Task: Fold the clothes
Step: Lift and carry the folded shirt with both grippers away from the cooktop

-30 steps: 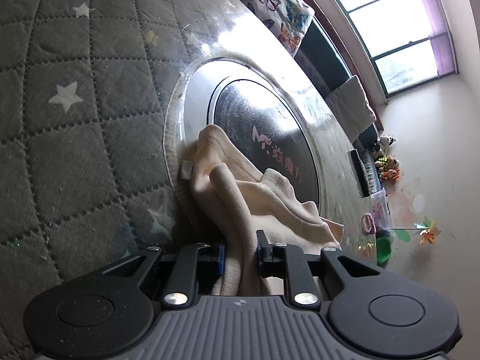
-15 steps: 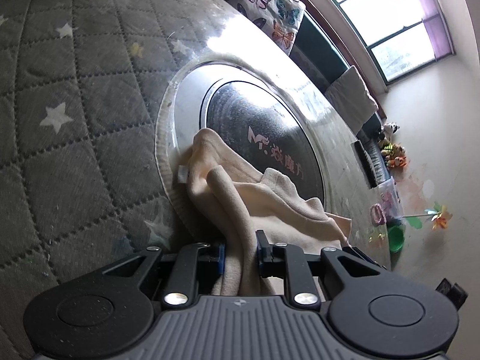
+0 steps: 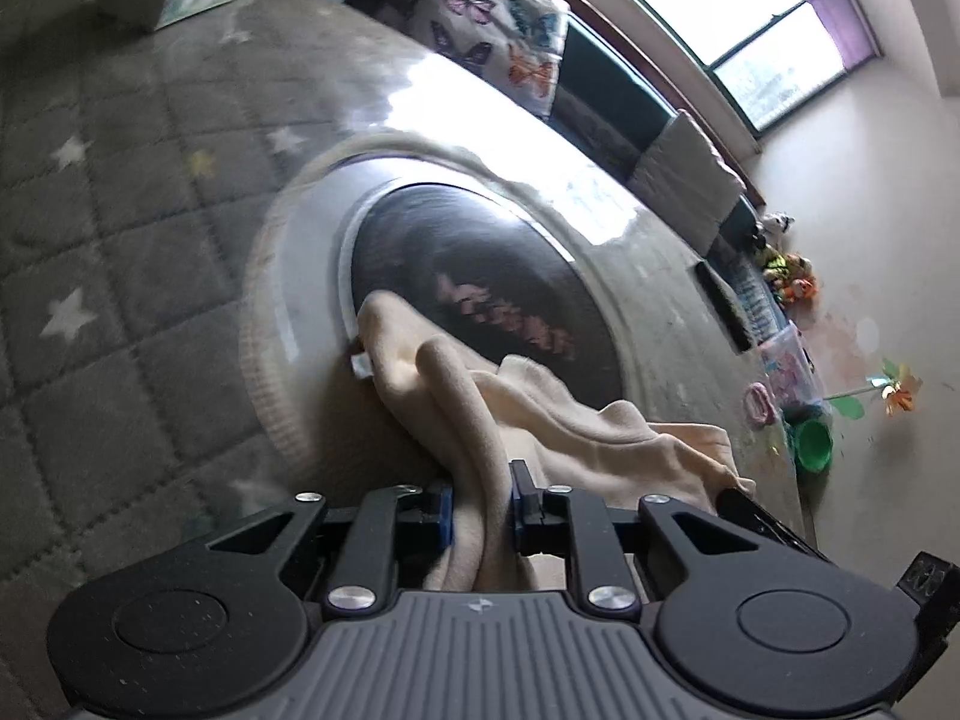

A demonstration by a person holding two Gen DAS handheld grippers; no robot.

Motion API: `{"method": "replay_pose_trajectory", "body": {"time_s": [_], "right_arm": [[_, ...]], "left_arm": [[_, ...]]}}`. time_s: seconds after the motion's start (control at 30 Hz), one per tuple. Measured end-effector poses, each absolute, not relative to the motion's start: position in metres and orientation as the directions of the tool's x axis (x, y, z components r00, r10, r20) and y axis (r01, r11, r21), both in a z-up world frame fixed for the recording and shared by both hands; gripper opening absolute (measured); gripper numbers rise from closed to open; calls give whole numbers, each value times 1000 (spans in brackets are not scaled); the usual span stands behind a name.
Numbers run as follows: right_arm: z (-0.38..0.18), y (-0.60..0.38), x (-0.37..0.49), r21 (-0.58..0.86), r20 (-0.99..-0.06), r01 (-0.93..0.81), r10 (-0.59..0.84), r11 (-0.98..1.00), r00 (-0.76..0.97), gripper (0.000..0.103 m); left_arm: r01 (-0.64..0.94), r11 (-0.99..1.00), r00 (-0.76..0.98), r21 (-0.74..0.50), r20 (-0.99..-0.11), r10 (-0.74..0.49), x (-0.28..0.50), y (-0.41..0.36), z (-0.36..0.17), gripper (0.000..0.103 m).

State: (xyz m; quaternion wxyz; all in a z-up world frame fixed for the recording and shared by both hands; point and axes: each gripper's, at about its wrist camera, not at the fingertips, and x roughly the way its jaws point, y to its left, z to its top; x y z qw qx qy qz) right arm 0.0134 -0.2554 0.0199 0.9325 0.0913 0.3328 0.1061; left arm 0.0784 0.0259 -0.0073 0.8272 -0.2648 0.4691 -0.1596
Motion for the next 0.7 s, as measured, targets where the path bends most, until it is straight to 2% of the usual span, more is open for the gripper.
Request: {"method": "replay_pose_trajectory", "body": {"time_s": [0.23, 0.7], "right_arm": [[41, -289, -11, 201, -578, -50, 159, 978, 800, 8], [65, -385, -50, 137, -542, 170, -70, 976, 837, 8]], "left_arm": [[120, 804, 477, -582, -677, -561, 91, -34, 4, 13], [313, 790, 392, -527, -686, -613, 105, -182, 16, 12]]}}
